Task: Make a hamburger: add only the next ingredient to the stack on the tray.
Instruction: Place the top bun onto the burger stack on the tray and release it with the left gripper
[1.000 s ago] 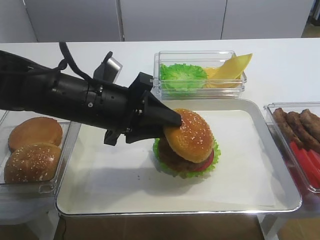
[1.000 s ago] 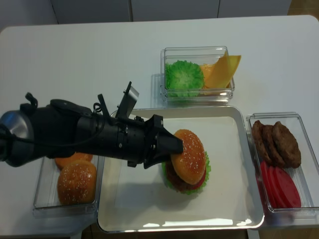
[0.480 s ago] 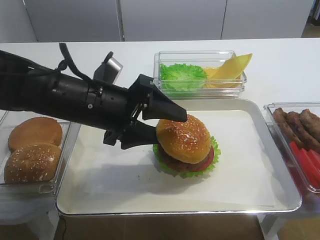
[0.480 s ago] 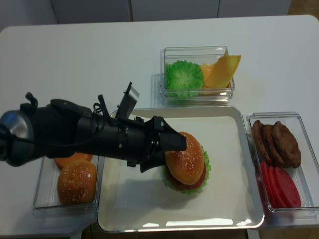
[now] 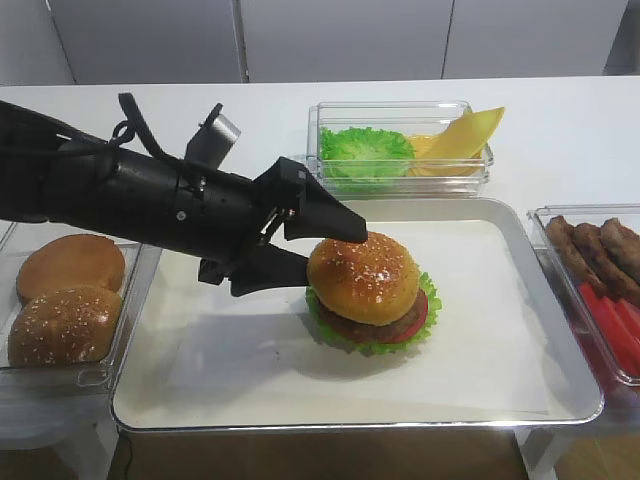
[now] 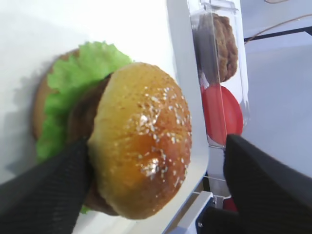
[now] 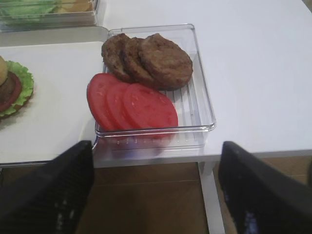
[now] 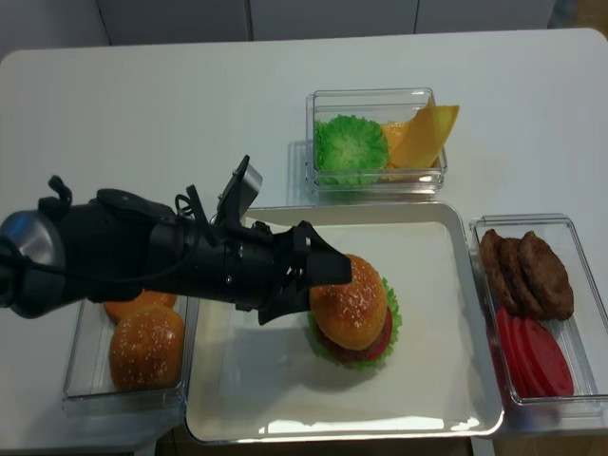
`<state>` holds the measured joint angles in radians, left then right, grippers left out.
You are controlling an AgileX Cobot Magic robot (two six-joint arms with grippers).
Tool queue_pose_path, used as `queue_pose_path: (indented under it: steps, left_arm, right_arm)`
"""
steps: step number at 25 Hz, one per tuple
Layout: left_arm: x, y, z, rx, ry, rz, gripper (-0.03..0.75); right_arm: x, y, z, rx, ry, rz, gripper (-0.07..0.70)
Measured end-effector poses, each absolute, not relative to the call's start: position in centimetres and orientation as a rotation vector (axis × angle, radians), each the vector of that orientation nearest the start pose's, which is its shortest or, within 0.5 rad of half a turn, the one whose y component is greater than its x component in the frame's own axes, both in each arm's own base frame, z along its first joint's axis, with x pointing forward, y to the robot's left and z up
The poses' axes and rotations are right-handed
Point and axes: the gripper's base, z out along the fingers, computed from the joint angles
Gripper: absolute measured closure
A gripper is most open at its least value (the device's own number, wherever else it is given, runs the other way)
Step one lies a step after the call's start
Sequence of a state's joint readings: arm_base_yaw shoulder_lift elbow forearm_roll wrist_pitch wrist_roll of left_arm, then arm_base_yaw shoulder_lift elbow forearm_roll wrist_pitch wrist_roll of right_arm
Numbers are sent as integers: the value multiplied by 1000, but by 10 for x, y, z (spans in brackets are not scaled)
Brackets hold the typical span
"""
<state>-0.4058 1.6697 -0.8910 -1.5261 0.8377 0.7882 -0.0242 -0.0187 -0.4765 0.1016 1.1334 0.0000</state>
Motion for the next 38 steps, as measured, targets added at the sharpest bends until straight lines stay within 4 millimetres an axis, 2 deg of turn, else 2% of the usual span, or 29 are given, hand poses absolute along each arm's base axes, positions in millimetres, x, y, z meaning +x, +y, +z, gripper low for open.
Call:
queue_pose_path:
  steps: [20, 27, 34, 38]
  left_arm:
    - [262, -188, 214, 174, 2527, -1487, 95]
    - [263, -184, 210, 181, 2560, -1376, 95]
    - [262, -182, 213, 193, 2565, -1346, 96]
    - [260, -179, 223, 211, 2530, -1305, 101]
  right_arm:
    - [-8, 9, 265, 17, 2119, 109, 24]
    - [-8, 9, 265, 17, 2119, 109, 24]
    - [-8, 9, 265, 17, 2119, 109, 24]
    - [-8, 9, 265, 17, 2119, 109, 24]
